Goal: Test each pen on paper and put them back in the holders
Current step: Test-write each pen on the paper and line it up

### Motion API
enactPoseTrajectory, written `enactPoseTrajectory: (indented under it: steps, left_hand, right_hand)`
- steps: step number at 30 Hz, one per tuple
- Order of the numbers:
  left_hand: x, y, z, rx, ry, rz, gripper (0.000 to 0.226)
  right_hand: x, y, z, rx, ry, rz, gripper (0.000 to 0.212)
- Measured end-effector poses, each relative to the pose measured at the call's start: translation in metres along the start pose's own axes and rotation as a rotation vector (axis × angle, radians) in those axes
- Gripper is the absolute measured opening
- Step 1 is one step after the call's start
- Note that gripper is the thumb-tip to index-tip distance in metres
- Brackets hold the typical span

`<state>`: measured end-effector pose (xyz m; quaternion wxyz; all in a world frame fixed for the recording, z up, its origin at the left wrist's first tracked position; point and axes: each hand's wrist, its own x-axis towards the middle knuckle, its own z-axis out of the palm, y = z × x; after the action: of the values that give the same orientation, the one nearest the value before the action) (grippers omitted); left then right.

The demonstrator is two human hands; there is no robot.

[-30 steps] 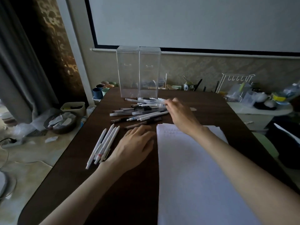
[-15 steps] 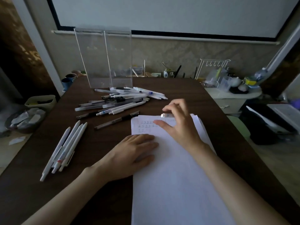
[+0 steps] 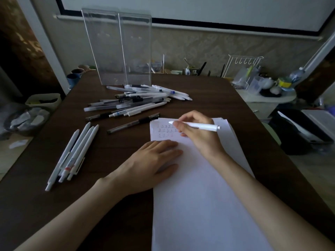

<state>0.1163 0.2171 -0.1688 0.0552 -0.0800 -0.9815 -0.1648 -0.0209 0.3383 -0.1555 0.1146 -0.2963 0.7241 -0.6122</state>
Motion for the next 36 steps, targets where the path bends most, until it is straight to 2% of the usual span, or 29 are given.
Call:
enactPoseTrajectory:
  steps: [2, 5, 11, 15, 20, 36]
  left_hand:
    - [0.0, 0.0, 0.0, 0.003, -0.002, 0.002, 0.053]
    - [0.0, 0.0, -0.001, 0.002, -0.008, 0.003, 0.055]
    - [0.0, 0.001, -0.002, 0.003, -0.014, -0.002, 0.057]
    - [0.001, 0.001, -0.002, 0.013, -0.018, -0.004, 0.057]
    - [0.001, 0.0, -0.001, 0.004, -0.02, -0.003, 0.057]
    - [0.0, 0.001, -0.003, -0.002, -0.027, -0.002, 0.06]
  right_hand:
    - [0.002, 0.005, 0.0, -0.036, 0.023, 0.017, 0.017]
    - [0.003, 0.007, 0.001, -0.091, -0.008, 0.026, 0.009]
    - [0.015, 0.006, 0.006, -0.214, 0.016, 0.01, 0.033]
    - [0.015, 0.01, 0.004, -0.211, 0.055, 0.008, 0.032]
    - [0.017, 0.014, 0.008, -0.335, 0.044, -0.035, 0.033]
    - [0.015, 0.012, 0.007, -0.32, 0.051, -0.003, 0.03]
